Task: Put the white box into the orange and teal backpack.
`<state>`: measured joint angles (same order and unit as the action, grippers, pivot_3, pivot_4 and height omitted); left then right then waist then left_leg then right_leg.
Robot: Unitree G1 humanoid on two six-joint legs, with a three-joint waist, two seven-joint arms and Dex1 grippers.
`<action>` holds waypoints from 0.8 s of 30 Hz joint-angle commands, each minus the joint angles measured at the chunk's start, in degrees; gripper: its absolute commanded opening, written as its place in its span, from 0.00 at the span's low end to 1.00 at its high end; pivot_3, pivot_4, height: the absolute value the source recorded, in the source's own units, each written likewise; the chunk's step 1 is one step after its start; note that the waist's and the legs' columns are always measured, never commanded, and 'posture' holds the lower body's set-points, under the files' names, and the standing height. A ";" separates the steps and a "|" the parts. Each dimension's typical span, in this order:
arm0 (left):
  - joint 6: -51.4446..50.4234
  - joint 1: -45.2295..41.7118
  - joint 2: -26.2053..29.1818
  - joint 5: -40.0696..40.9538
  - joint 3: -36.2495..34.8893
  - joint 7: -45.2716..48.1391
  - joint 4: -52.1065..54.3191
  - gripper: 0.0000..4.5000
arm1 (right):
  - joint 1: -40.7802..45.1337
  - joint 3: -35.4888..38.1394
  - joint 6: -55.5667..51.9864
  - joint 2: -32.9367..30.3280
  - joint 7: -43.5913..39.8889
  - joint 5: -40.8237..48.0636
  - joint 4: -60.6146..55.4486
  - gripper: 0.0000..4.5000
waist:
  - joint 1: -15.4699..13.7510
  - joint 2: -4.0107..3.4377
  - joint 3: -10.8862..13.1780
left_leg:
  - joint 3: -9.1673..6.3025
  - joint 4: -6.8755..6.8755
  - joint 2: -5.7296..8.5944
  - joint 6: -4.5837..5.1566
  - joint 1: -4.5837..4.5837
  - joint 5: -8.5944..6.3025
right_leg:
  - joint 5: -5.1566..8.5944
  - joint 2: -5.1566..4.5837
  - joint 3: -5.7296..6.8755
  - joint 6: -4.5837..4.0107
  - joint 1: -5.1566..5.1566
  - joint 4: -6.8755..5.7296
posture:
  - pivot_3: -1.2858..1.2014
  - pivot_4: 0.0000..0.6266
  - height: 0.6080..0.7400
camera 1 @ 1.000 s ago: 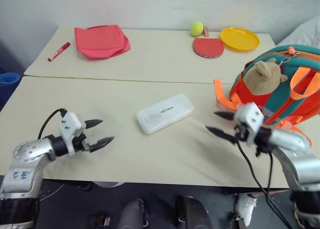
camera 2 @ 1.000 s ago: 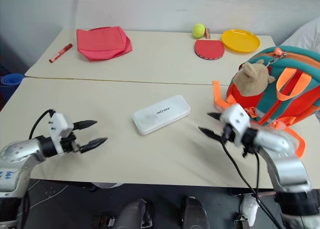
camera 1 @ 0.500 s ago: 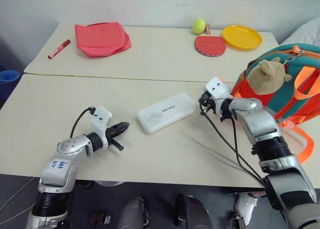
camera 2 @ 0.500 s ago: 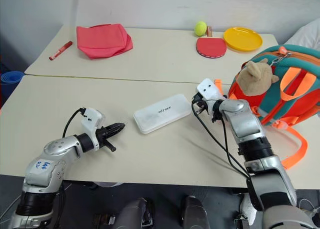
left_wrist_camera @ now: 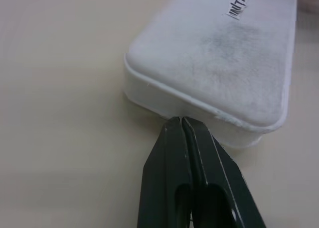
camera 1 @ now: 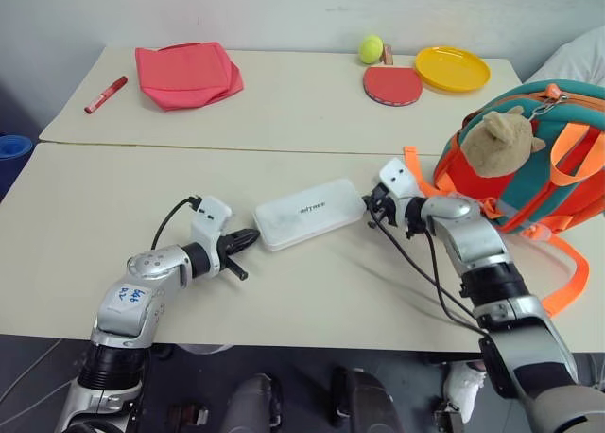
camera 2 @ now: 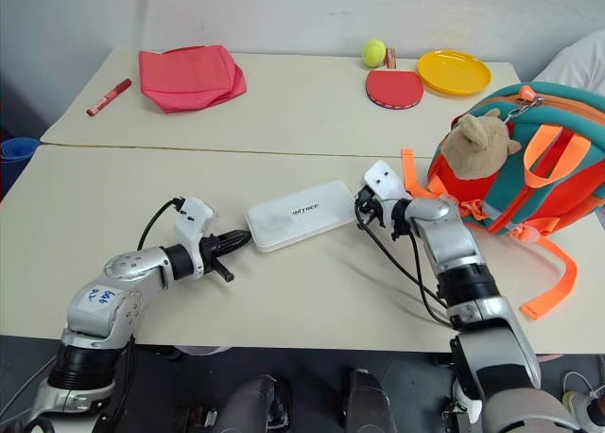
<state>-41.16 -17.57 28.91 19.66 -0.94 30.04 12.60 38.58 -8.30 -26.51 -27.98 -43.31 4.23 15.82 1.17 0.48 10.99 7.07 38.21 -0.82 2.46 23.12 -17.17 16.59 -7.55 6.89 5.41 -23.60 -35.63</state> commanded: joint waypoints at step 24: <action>-39.17 -4.06 16.19 21.74 -5.89 17.76 -4.51 0.41 | -42.33 11.82 -17.75 -25.25 -7.64 11.67 -45.17 0.00 | -2.50 0.47 -0.28 | -0.15 0.03 -0.05 -0.04 -0.12 -0.07 | 0.02 0.00 0.00 -0.03 0.14 0.08 | 0.52 0.24 1.00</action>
<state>-76.48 -20.22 43.76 39.40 -5.30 45.99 11.38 -2.34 2.74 -44.56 -51.73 -51.30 17.00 -31.53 -1.33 0.94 10.71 6.93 38.24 -0.85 2.42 22.98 -17.25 16.61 -7.49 6.90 5.38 -23.46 -35.54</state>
